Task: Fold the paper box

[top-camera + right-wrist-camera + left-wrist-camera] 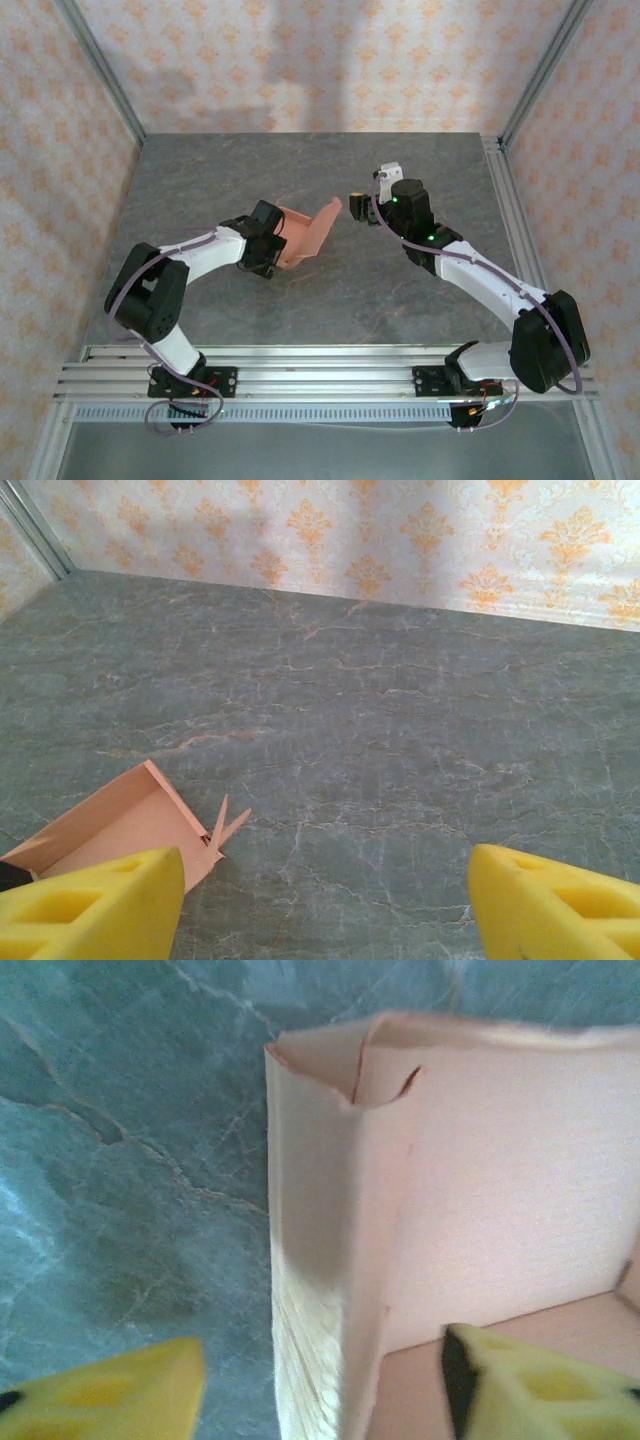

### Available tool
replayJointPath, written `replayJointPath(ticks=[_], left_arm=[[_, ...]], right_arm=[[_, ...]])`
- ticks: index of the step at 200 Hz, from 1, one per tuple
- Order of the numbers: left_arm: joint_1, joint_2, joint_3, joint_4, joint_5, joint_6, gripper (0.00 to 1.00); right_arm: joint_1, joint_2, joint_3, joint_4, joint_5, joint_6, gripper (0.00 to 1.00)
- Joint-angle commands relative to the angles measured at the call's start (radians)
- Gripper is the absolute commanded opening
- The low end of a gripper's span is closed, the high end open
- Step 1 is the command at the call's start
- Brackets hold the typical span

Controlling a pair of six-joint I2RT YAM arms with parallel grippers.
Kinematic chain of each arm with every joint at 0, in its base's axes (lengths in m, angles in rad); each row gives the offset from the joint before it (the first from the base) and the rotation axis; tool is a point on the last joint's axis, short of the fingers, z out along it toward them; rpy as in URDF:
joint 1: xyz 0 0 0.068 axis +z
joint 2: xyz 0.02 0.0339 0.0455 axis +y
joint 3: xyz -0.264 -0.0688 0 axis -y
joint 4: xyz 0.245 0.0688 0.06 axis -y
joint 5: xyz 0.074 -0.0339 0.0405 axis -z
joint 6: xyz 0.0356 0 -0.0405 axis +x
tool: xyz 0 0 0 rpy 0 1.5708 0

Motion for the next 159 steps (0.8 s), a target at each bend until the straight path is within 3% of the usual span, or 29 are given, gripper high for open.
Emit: replayJointPath(ticks=[1, 17, 57, 88, 109, 159], left_arm=[[0.004, -0.074, 0.031, -0.073, -0.112, 0.044, 0.78], [0.006, -0.114, 0.043, -0.083, -0.152, 0.12, 0.86], [0.038, -0.201, 0.072, -0.107, -0.253, 0.373, 0.91], [0.141, -0.176, 0.092, -0.056, -0.153, 0.595, 0.91], [0.189, -0.108, 0.128, -0.003, -0.019, 0.703, 0.91], [0.214, 0.066, 0.197, 0.076, 0.115, 0.726, 0.91]], right_arm=[[-0.004, 0.008, -0.001, 0.034, 0.003, -0.004, 0.75], [-0.006, 0.016, 0.003, 0.037, -0.004, 0.0, 0.75], [-0.005, 0.033, 0.012, 0.044, -0.03, 0.019, 0.74], [-0.005, 0.032, 0.004, 0.044, -0.039, 0.035, 0.75], [-0.006, 0.026, -0.004, 0.037, -0.039, 0.046, 0.75], [-0.006, -0.001, -0.014, 0.011, -0.02, 0.055, 0.74]])
